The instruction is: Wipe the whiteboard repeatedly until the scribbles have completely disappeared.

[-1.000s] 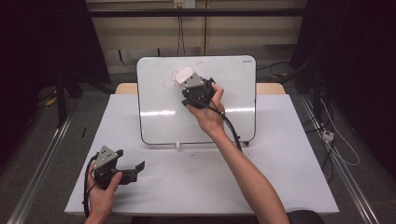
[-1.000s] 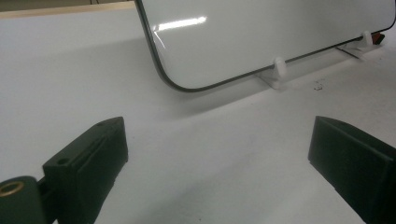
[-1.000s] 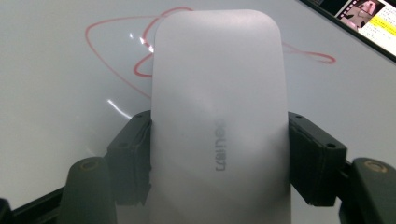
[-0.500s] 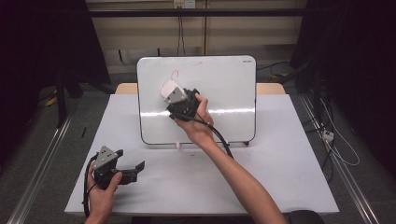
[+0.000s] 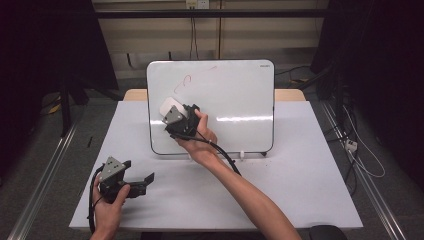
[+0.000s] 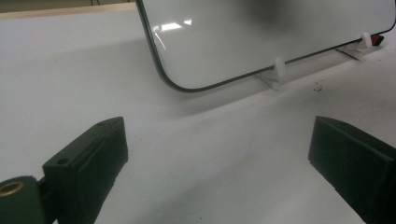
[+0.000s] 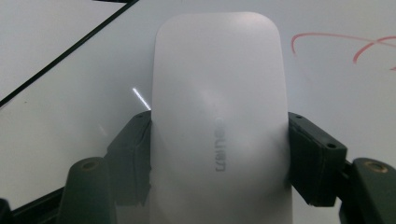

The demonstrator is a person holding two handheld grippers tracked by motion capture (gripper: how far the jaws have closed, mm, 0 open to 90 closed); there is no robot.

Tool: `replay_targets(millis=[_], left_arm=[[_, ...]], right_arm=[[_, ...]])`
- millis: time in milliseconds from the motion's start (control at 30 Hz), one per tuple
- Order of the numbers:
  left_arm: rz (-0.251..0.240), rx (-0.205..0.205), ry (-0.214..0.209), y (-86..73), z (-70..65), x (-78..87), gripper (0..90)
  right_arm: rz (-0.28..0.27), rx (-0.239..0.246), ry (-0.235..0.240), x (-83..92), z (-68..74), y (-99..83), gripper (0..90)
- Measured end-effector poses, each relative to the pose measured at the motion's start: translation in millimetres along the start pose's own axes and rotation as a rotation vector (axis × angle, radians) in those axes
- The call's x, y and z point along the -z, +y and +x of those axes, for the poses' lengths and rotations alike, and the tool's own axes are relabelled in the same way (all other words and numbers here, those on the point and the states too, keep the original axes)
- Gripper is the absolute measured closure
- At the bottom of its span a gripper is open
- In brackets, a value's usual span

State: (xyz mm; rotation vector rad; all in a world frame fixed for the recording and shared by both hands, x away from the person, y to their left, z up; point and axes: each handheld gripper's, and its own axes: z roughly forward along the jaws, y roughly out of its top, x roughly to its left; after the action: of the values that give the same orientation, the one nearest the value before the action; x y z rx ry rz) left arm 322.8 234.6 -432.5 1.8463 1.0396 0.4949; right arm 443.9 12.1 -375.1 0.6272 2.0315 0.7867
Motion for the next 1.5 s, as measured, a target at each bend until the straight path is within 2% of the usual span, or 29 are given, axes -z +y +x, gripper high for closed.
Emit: replay_targets(millis=[300,933,1267,1500], left_arm=[[-0.002,0.003,0.003,-0.6,1.1,1.0,4.8],[-0.008,0.014,0.007,-1.8,2.9,3.8,4.8],[-0.008,0.019,0.01,-2.7,3.3,4.2,4.8],[-0.006,0.021,0.01,-2.9,3.4,3.9,4.8]], right_arm=[[-0.01,-0.027,-0.004,-0.3,-5.7,4.1,31.4],[-0.015,-0.095,-0.036,-5.8,-38.8,21.0,31.4],[-0.014,-0.107,-0.056,-5.4,-48.2,21.8,31.5],[-0.018,-0.146,-0.077,-2.2,-66.1,18.0,31.5]])
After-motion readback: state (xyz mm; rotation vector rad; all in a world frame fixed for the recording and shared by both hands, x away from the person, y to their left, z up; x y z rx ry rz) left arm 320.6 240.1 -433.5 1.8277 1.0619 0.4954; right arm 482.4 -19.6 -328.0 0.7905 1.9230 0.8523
